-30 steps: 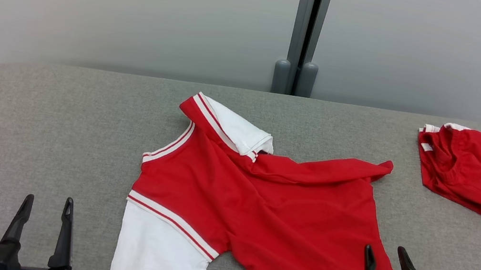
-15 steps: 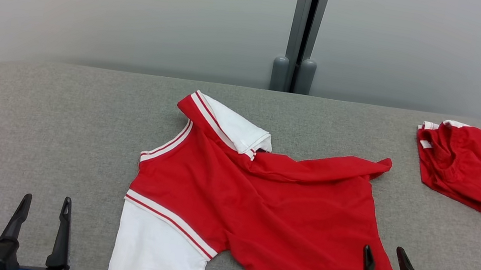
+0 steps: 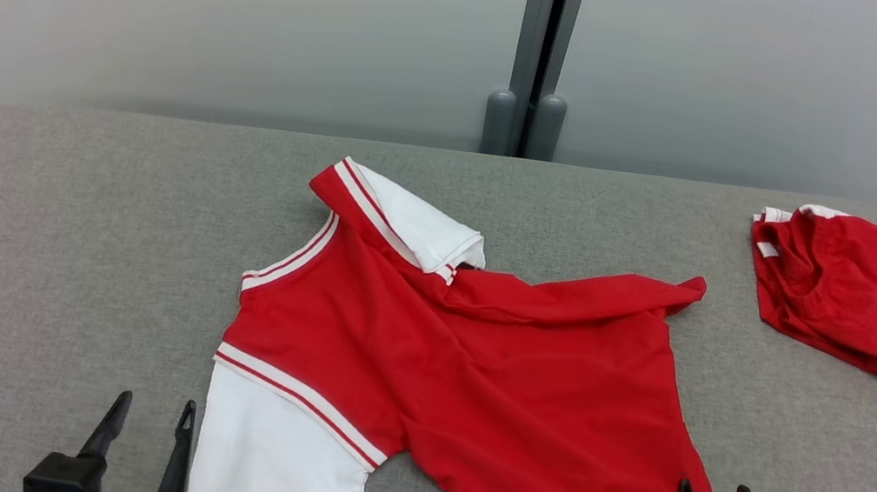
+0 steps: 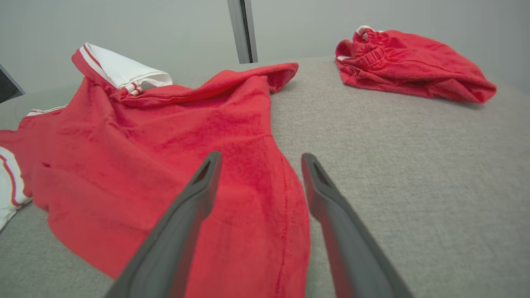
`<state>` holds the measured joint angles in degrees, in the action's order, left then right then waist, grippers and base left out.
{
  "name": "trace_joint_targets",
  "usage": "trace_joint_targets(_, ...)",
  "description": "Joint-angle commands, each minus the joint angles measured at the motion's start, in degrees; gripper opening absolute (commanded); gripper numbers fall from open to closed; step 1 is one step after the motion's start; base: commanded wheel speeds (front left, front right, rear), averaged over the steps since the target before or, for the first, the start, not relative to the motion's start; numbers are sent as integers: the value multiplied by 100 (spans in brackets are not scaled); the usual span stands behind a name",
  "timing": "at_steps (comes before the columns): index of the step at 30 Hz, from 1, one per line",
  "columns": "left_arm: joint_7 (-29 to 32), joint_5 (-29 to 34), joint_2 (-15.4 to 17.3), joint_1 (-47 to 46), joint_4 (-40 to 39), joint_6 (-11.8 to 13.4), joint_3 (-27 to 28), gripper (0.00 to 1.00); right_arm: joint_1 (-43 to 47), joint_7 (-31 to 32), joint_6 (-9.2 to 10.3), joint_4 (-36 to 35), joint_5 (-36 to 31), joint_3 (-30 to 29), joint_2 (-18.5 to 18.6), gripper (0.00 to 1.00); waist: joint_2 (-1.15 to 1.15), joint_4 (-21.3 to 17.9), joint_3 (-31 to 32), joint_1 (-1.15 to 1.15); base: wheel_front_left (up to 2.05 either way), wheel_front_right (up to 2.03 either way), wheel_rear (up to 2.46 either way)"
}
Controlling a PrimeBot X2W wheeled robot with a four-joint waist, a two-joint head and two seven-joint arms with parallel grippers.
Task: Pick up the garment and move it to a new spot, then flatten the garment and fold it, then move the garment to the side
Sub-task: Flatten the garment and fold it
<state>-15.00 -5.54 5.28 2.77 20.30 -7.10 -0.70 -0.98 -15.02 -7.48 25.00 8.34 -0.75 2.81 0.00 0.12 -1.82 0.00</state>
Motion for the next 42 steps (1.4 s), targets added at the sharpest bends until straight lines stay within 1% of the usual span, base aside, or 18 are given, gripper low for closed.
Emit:
trace_joint_targets(1, -26, -40, 7, -131, 137, -35, -78, 100, -66, -20, -3, 78, -41, -41, 16, 100, 0, -25, -29, 0, 0, 0, 0)
trace_joint_targets(6, -27, -186, -12, -202, 494, -35, -292, 100, -38, -20, -3, 312, 9, -106, 16, 100, 0, -111, -135, 0, 0, 0, 0)
trace_joint_targets(13, -27, -442, 111, -214, 981, -39, -650, 100, 52, -20, -3, 629, 171, -57, 17, 100, 0, -180, -253, 0, 0, 0, 0)
trace_joint_targets(25, -27, -775, 186, -330, 1513, -40, -891, 100, 121, -19, -3, 1042, 524, 152, 17, 100, 0, -200, -265, 0, 0, 0, 0)
trace_joint_targets(30, -18, -1139, 152, -375, 1726, -41, -1246, 100, 51, 2, -4, 1354, 726, 388, 8, 100, 0, -202, -256, 0, 0, 0, 0)
trace_joint_targets(34, -6, -1418, 162, -478, 1837, -41, -1465, 100, -11, 28, -9, 1554, 1014, 649, -19, 100, 0, -211, -238, 0, 0, 0, 0)
trace_joint_targets(37, -6, -1592, 169, -550, 1935, -41, -1627, 100, -59, 31, -15, 1574, 1272, 964, -47, 100, 0, -228, -226, 0, 0, 0, 0)
trace_joint_targets(41, -1, -1825, 172, -664, 2083, -41, -1861, 100, -153, 31, -16, 1589, 1375, 1211, -44, 100, 0, -245, -227, 0, 0, 0, 0)
trace_joint_targets(42, -1, -1909, 166, -695, 2129, -41, -1905, 100, -178, 31, -16, 1591, 1394, 1240, -43, 81, 0, -246, -224, 0, 0, 0, 0)
